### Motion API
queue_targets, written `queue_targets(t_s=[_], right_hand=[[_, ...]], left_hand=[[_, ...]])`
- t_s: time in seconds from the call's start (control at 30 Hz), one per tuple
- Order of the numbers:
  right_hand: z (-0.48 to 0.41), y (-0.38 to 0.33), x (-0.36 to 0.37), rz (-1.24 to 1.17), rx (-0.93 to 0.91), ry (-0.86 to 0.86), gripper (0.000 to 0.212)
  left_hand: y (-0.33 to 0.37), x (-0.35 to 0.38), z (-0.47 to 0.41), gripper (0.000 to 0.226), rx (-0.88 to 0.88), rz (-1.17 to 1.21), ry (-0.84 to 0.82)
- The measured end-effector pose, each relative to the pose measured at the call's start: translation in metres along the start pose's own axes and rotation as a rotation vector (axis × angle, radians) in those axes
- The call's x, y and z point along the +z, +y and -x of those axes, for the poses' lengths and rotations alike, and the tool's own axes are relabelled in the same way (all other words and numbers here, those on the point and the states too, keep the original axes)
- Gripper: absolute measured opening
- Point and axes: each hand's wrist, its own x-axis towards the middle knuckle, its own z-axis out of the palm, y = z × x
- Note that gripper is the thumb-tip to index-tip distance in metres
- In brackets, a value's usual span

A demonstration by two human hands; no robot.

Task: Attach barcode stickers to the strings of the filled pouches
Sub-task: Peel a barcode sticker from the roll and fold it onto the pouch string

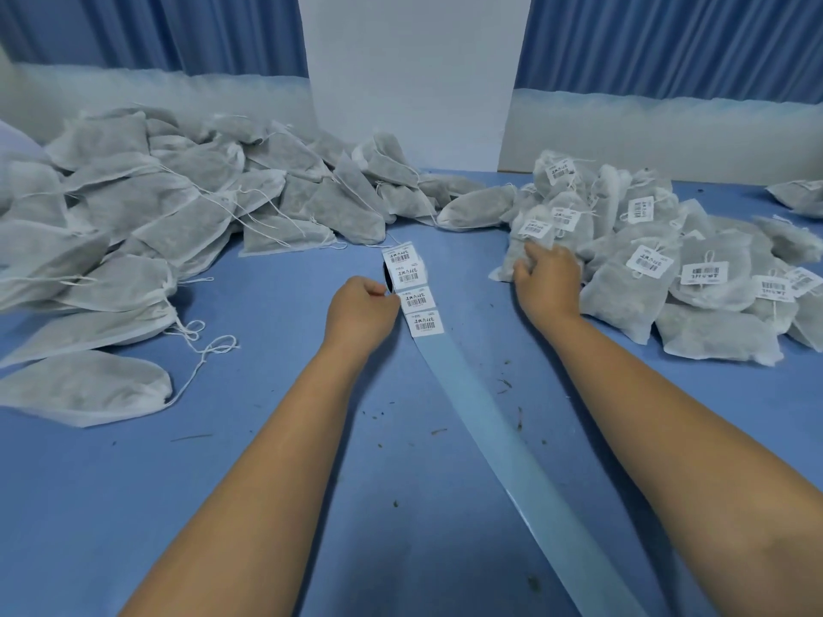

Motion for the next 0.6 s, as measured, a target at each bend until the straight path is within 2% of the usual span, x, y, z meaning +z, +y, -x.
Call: queue_targets(t_s=[0.1, 0.17, 0.3, 0.37, 0.43, 0.6], right_hand=[[0.002, 0.001, -0.002, 0.025, 0.017, 0.039, 0.038], [0.007, -0.003, -0.003, 0.065, -0.04, 0.103, 0.04], [0.005, -0.018, 0.003, 0.078, -0.231, 0.16, 0.028], [-0.005, -0.032, 0.01, 0.099, -0.351, 0.115, 0.025], [-0.02, -0.049, 0.02, 0.123, -0.423, 0.033, 0.026], [-0.058, -0.073, 0.056, 0.38, -0.432, -0.212, 0.031]], left_hand=[[-0.002, 0.002, -0.002, 0.015, 0.023, -0.02, -0.004], [-0.003, 0.004, -0.003, 0.004, 0.031, -0.038, -0.005], [-0.007, 0.003, -0.006, 0.012, 0.07, -0.097, 0.062], [-0.008, -0.001, -0.01, 0.02, 0.075, -0.19, 0.079], [-0.006, -0.006, -0.02, 0.027, 0.024, -0.187, 0.041], [-0.003, -0.02, -0.049, 0.026, -0.19, 0.081, -0.092]])
